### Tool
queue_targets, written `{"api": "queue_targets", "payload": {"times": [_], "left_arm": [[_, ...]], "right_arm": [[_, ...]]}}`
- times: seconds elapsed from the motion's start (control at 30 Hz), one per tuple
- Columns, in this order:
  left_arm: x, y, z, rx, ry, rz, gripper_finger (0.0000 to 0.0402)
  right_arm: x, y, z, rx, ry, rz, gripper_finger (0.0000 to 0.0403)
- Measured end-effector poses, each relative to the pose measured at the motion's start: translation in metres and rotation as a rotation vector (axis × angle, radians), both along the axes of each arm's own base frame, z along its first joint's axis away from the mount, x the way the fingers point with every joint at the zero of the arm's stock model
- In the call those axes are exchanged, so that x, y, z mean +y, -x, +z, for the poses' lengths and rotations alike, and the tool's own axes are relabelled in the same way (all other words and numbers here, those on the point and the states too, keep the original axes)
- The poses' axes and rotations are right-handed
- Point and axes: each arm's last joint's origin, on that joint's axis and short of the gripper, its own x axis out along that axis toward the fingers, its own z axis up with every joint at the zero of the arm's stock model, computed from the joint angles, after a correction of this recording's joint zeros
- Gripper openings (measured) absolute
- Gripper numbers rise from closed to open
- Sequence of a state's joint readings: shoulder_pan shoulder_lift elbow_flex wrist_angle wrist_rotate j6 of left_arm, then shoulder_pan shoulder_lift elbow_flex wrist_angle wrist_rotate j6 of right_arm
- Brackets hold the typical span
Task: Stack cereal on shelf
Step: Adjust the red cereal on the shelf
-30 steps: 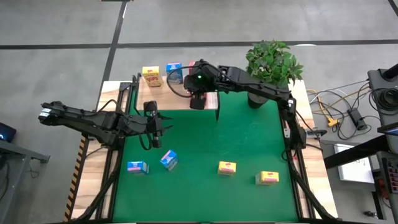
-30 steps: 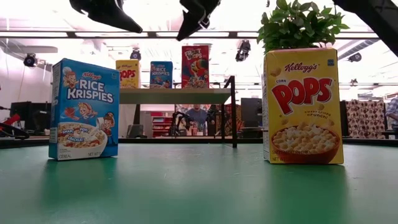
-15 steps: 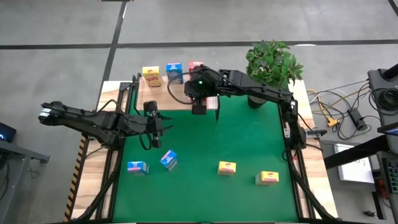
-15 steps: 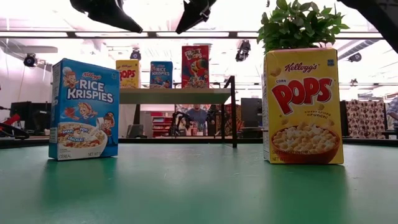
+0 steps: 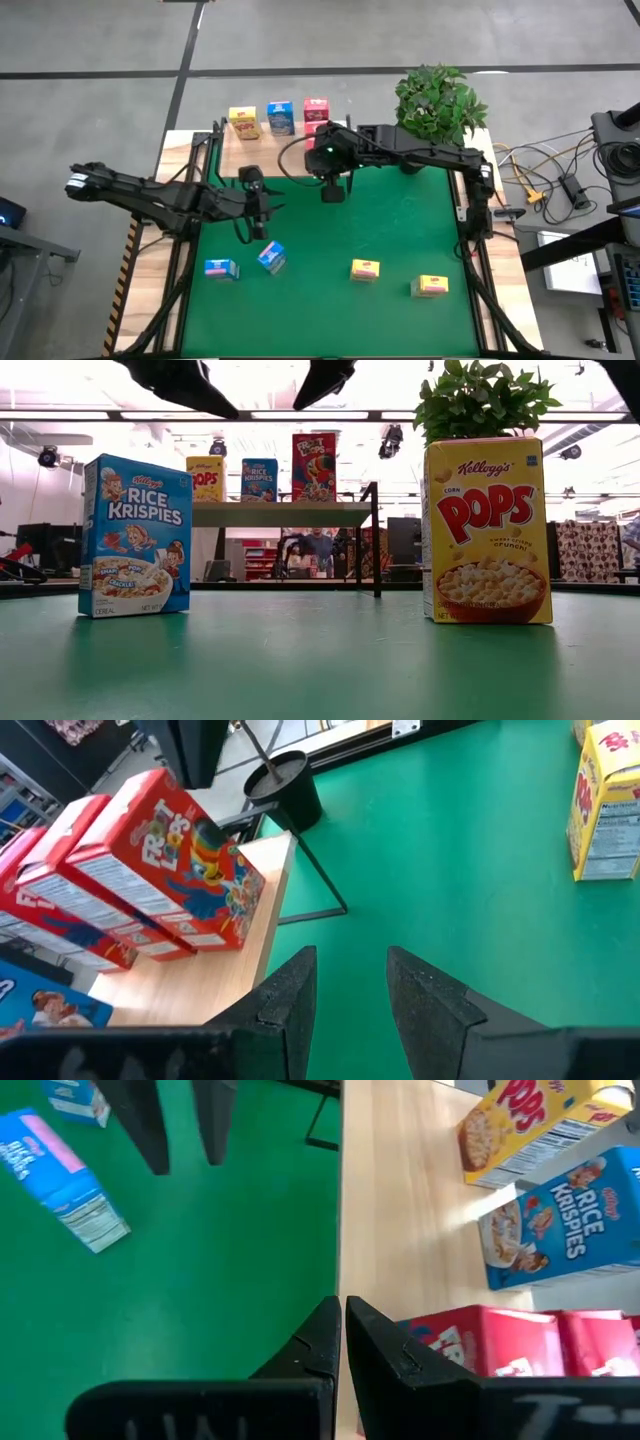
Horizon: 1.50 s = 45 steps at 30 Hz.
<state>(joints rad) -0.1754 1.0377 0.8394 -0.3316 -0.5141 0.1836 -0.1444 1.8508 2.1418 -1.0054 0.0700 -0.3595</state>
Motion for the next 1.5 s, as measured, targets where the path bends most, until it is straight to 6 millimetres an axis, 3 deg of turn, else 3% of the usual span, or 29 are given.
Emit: {"api": "queue_targets", "payload": {"times": [0.47,0.73,1.13,1.3,1.5], "left_arm": [[0.002,-0.007,0.007,-0.072,-0.047,-0.006,0.0107],[0.019,-0.011,0.01,-0.106,-0.088,0.052,0.0107],[0.061,-0.039,-0.013,-0.065,-0.112,0.215,0.0107],[0.066,-0.048,-0.022,-0.044,-0.123,0.229,0.0103],[0.068,-0.054,-0.025,-0.041,-0.169,0.25,0.0064]], "right_arm": [[0.005,0.041,-0.01,-0.189,0.049,0.0,0.0012],[0.006,0.059,-0.014,-0.308,0.101,-0.05,0.0012],[0.0,0.058,-0.017,-0.347,0.186,-0.213,0.0012],[-0.003,0.058,-0.017,-0.354,0.18,-0.226,0.0012],[-0.003,0.058,-0.017,-0.354,0.174,-0.23,0.0012]]}}
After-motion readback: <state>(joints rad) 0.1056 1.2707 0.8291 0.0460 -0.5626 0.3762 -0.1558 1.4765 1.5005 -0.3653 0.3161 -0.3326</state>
